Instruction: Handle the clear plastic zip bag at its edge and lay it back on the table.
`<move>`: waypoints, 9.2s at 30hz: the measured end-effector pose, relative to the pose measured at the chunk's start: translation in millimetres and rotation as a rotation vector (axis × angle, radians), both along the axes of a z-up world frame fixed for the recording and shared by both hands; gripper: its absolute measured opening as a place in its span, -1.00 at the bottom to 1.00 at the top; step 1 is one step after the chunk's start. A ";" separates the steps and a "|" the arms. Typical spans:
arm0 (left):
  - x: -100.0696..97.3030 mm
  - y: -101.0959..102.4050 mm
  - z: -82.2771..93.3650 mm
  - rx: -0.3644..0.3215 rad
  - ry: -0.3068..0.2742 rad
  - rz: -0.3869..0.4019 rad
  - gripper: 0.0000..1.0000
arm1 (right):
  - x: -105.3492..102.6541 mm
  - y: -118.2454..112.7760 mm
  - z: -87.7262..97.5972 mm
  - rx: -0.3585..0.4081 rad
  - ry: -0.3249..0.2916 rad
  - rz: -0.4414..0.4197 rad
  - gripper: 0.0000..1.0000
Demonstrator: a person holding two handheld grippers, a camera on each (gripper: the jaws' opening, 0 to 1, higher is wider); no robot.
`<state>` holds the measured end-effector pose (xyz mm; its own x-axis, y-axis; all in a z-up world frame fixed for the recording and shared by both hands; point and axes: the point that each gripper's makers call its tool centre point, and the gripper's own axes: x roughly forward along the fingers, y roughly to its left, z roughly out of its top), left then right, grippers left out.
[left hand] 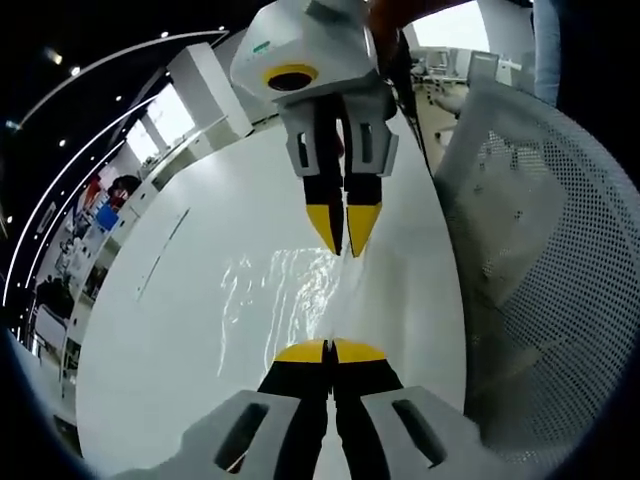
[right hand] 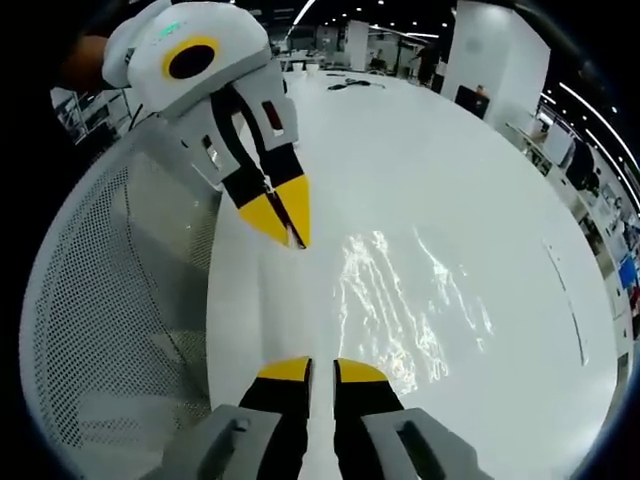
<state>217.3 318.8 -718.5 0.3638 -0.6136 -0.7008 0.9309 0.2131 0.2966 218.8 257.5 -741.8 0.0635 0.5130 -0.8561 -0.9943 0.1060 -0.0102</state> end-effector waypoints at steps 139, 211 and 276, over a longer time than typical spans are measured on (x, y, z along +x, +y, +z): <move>-4.7 -8.3 4.2 0.081 -0.064 -0.082 -0.99 | 28.8 26.6 63.2 0.141 -0.216 -0.173 -1.00; 28.1 -1.1 30.5 0.023 -0.129 0.041 -0.98 | 57.6 23.8 76.9 0.151 -0.382 -0.225 -1.00; 23.3 59.3 27.1 -0.010 -0.122 0.206 -0.69 | 101.5 5.5 30.3 0.009 -0.403 -0.326 -1.00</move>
<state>240.6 378.1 -691.4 0.5632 -0.5245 -0.6385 0.8251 0.3981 0.4008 320.3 263.0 -711.6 0.5454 0.4187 -0.7261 -0.8267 0.4117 -0.3836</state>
